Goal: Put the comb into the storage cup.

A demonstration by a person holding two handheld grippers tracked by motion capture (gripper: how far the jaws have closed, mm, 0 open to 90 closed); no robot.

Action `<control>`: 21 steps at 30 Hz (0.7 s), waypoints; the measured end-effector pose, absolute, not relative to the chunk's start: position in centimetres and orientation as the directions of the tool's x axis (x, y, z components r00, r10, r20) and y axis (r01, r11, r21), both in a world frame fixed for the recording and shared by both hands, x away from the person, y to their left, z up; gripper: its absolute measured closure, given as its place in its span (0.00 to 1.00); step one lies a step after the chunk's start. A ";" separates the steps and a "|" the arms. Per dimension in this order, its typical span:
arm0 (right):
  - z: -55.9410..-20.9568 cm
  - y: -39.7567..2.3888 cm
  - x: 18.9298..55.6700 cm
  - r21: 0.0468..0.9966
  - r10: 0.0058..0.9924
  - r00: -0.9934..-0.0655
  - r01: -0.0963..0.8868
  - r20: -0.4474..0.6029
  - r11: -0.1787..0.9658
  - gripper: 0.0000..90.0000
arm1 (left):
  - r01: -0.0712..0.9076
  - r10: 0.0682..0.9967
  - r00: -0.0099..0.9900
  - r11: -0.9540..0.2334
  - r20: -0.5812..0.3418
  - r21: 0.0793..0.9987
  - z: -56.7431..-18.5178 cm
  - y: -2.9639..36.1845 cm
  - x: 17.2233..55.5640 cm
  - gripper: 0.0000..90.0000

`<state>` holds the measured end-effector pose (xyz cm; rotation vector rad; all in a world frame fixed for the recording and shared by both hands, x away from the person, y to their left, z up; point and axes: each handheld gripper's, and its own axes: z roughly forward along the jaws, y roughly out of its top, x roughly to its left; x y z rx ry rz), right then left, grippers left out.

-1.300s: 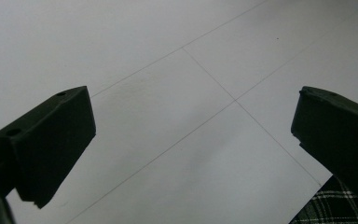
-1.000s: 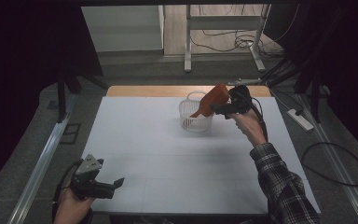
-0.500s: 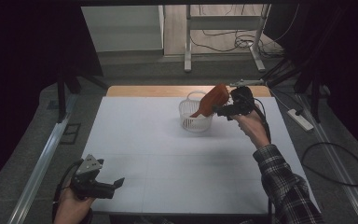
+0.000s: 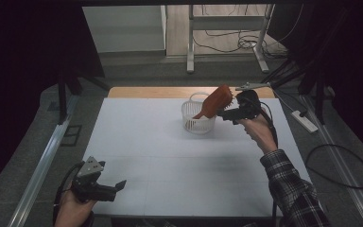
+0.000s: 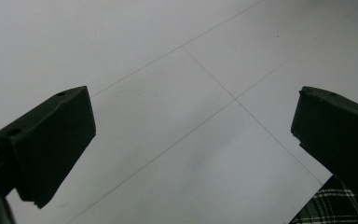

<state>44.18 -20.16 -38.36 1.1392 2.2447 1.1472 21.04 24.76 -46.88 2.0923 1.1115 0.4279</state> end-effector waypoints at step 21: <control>-38.6 -21.0 41.8 0.799 0.780 -0.626 0.476 0.014 0.367 0.00 | 0.580 0.817 0.575 -0.375 -0.038 0.723 -46.9 24.7 21.1 0.00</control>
